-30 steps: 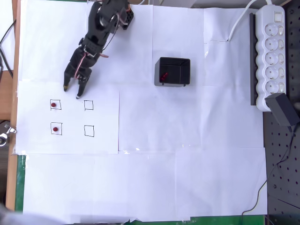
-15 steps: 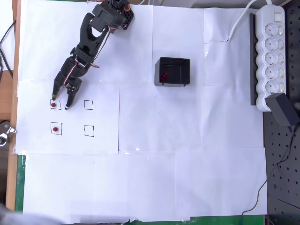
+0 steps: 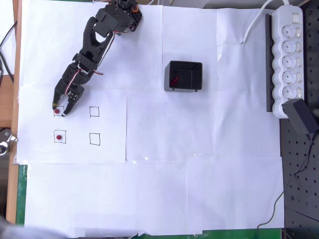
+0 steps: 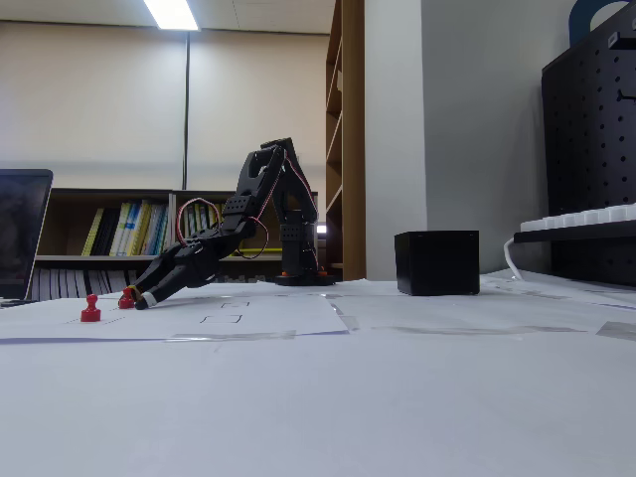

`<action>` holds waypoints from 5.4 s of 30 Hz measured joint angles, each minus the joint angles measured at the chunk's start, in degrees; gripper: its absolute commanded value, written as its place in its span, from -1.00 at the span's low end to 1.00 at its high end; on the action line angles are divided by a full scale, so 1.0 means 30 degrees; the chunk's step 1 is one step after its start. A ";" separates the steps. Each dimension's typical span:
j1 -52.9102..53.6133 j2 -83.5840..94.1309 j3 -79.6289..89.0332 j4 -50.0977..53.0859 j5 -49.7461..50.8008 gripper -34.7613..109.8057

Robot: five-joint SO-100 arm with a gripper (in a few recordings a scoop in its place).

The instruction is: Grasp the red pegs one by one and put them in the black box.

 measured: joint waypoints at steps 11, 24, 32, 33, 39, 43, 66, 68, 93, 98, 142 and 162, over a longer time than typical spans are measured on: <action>0.0000 0.0645 0.0381 -0.0586 0.0176 -0.42; -0.0586 -0.1230 0.0820 0.3809 0.1846 -0.52; -0.7822 -0.7764 0.8701 3.3164 -0.1465 -0.52; -0.9375 -0.8115 1.0400 3.6152 -0.2754 -0.52; -2.1094 -0.9082 2.0273 4.3447 -0.9785 -0.52; -2.5605 -0.8643 2.1709 4.3740 -1.0664 -0.52; -2.3320 -0.8760 2.0801 4.2627 -0.7207 -0.30; -2.1152 -1.1689 1.7930 4.0635 -0.5273 -0.30; -0.2344 0.4131 0.4863 -0.1758 0.1729 -0.35; -0.2607 0.6152 0.6885 -0.2754 0.1494 -0.35; -0.4395 0.2344 1.3271 1.7109 0.1084 -0.52; -2.5488 -0.6709 1.7930 3.9990 -0.8174 -0.52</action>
